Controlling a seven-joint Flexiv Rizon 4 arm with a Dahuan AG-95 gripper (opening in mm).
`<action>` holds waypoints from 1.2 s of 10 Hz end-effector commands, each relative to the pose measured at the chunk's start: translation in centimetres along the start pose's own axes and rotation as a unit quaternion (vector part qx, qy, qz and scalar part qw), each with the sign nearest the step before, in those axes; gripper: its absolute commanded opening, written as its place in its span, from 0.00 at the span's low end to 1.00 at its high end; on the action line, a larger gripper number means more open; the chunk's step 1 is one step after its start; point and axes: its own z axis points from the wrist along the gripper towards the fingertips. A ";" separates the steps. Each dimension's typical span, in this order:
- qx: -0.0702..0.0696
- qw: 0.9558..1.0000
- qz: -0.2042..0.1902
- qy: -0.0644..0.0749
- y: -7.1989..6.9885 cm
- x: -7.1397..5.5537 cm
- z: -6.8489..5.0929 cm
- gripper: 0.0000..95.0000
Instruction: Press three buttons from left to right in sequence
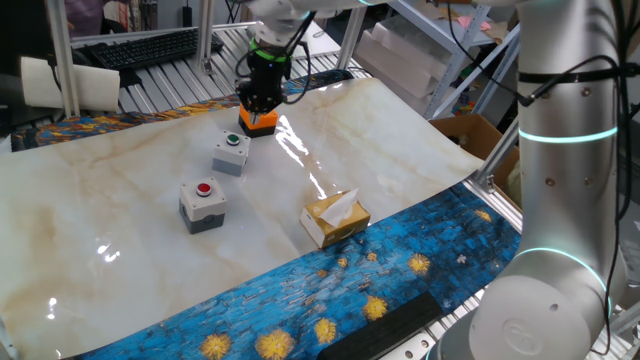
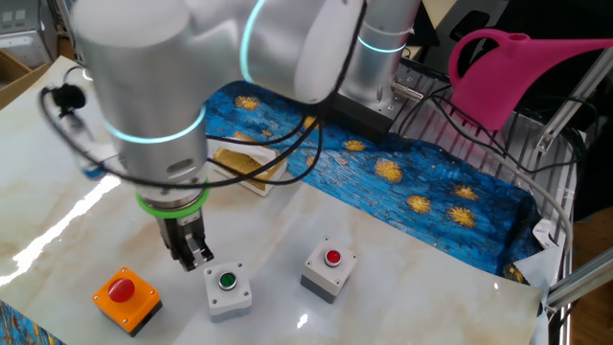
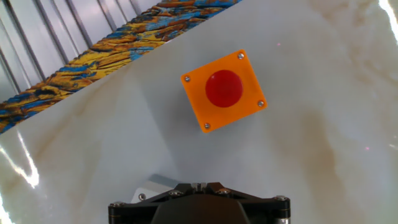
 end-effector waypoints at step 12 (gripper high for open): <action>-0.003 1.000 0.027 0.000 -0.3 0.2 -1.2 0.00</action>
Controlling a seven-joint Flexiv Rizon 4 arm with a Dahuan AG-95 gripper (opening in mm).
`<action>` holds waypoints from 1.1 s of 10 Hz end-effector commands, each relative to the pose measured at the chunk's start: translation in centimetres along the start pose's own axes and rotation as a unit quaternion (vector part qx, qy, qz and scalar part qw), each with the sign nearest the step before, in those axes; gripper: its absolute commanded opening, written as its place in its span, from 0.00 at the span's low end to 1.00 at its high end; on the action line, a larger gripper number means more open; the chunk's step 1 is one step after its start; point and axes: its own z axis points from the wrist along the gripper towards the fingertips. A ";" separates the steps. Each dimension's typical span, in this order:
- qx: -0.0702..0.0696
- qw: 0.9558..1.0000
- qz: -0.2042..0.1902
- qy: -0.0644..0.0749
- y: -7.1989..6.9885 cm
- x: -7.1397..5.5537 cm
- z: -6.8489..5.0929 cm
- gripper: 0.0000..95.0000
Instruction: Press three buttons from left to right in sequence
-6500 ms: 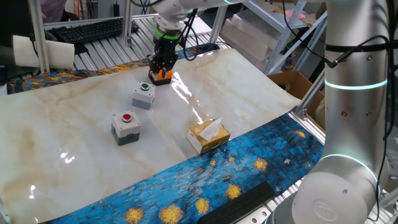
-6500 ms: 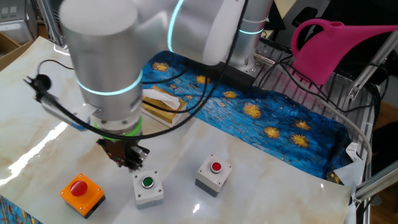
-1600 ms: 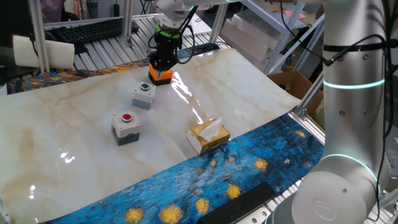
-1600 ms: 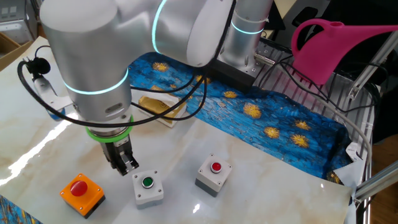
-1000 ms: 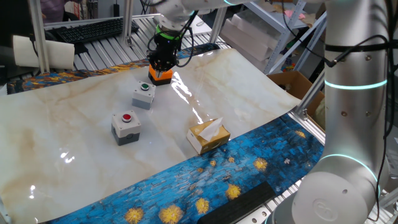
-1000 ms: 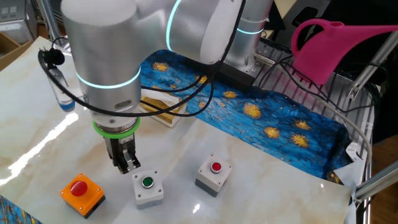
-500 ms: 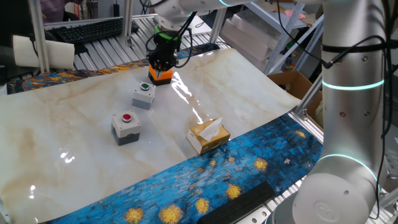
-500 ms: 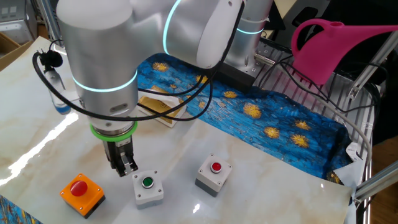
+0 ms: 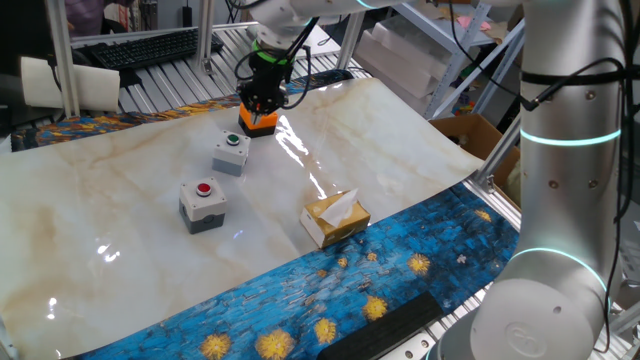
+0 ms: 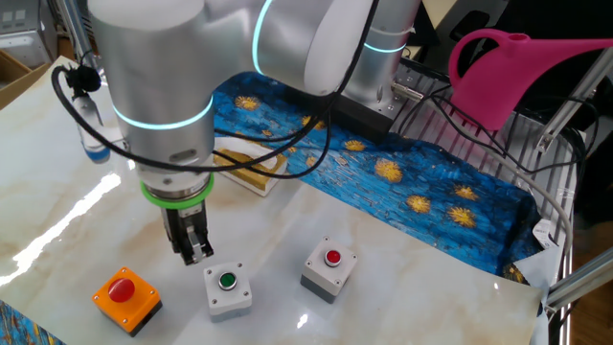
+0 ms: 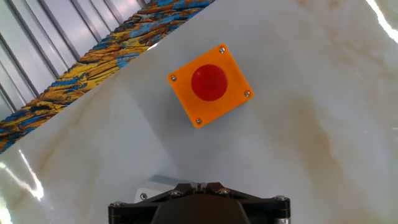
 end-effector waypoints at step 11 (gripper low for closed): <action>0.011 0.995 -0.098 -0.003 -1.1 -8.0 -0.2 0.00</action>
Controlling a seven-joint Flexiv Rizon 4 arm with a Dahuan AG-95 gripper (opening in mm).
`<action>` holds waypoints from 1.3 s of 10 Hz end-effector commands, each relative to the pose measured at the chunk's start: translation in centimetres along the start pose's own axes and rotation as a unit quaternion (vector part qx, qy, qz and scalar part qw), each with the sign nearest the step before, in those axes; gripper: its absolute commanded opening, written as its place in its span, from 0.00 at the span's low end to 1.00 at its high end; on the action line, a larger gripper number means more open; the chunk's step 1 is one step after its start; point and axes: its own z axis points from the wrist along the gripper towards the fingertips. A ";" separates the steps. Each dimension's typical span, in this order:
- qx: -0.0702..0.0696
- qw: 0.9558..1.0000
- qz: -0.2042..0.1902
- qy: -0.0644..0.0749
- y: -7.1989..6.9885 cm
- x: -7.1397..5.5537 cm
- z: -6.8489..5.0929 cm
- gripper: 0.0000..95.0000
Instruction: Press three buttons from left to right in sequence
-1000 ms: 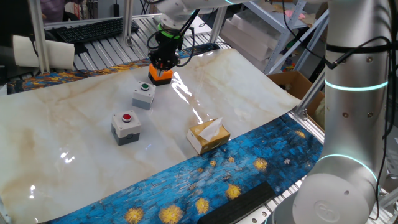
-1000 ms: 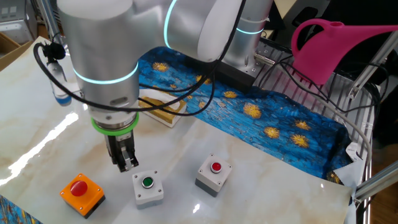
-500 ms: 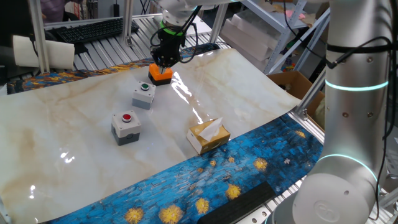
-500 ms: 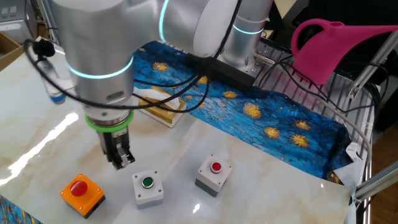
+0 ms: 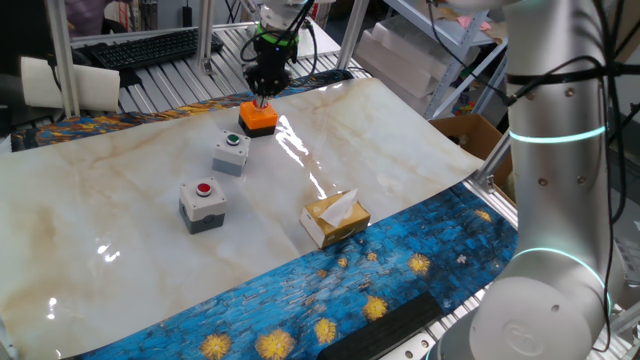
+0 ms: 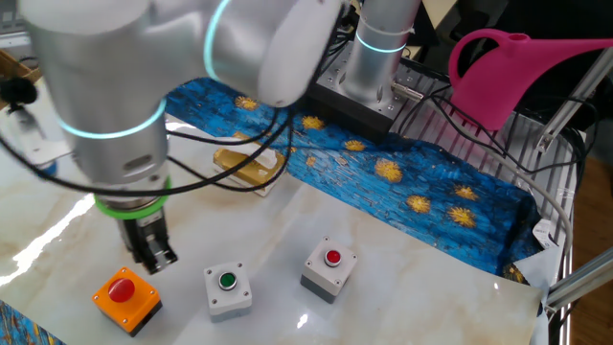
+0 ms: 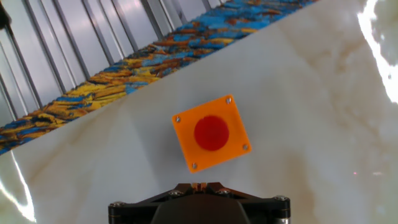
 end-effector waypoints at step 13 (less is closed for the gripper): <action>-0.005 0.999 -0.040 0.002 -1.9 -3.7 1.5 0.00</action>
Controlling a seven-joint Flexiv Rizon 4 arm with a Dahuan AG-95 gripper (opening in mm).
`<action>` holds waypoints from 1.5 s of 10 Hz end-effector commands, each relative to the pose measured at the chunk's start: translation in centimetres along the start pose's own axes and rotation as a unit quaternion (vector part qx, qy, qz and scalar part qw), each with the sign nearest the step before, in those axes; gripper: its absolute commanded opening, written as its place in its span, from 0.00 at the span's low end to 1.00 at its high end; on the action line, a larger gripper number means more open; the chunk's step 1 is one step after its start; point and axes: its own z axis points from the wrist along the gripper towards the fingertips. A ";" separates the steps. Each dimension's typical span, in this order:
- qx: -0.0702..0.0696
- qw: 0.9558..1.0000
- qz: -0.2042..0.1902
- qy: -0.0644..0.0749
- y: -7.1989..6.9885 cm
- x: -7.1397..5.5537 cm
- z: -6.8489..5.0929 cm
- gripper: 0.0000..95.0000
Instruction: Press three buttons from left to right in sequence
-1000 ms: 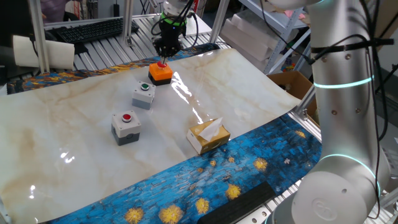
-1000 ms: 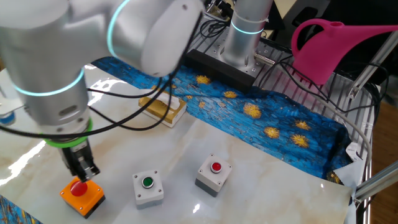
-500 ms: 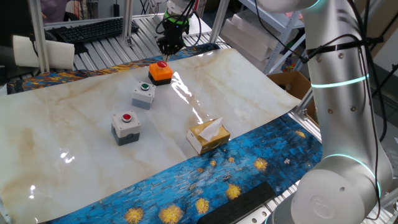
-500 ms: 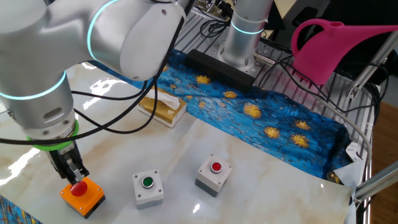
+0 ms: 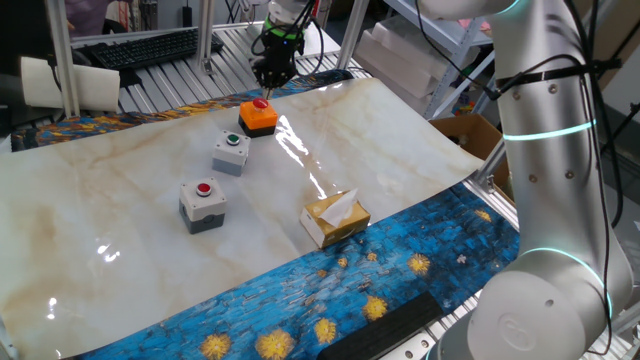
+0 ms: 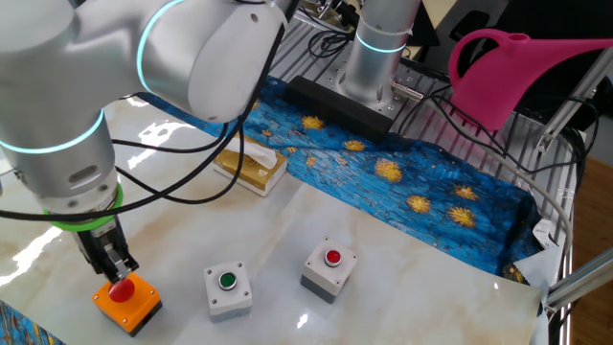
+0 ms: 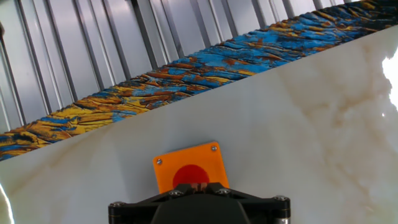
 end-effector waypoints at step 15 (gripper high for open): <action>-0.008 1.000 0.014 0.005 0.8 -0.8 2.4 0.00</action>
